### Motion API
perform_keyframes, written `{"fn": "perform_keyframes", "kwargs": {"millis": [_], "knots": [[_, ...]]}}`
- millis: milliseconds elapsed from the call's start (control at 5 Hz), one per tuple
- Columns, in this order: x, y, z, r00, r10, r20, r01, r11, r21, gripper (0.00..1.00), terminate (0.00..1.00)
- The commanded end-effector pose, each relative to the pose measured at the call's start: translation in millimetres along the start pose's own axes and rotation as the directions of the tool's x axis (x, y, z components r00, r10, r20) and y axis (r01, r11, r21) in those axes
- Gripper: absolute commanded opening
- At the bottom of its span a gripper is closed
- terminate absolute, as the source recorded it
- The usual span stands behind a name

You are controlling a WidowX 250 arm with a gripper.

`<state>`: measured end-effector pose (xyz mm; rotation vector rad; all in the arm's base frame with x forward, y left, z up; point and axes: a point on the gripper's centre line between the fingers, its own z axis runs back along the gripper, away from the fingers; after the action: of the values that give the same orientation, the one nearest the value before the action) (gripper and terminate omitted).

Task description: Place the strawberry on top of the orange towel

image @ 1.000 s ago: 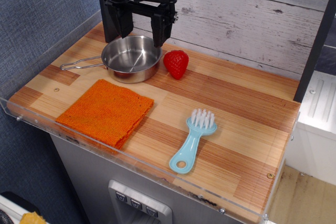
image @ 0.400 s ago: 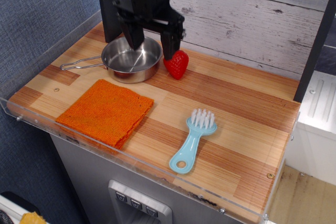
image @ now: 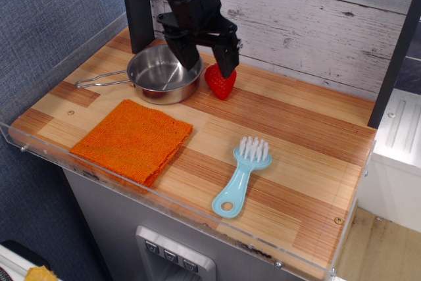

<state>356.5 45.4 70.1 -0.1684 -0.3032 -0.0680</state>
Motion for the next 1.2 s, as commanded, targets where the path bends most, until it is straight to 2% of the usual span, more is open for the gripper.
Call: {"fn": "perform_keyframes", "kwargs": {"millis": [0, 200, 800, 1000], "knots": [[24.2, -4.4, 3.6, 0.999, -0.005, 0.049, 0.006, 1.0, -0.021, 1.0, 0.0], [29.1, -5.9, -5.8, 0.999, -0.011, 0.044, 0.012, 0.999, -0.039, 1.0, 0.0], [24.4, -4.0, -37.7, 0.997, -0.067, -0.039, 0.065, 0.997, -0.049, 1.0, 0.0], [20.8, -4.7, -42.3, 0.999, -0.045, -0.026, 0.045, 0.999, -0.014, 0.0, 0.0]]}}
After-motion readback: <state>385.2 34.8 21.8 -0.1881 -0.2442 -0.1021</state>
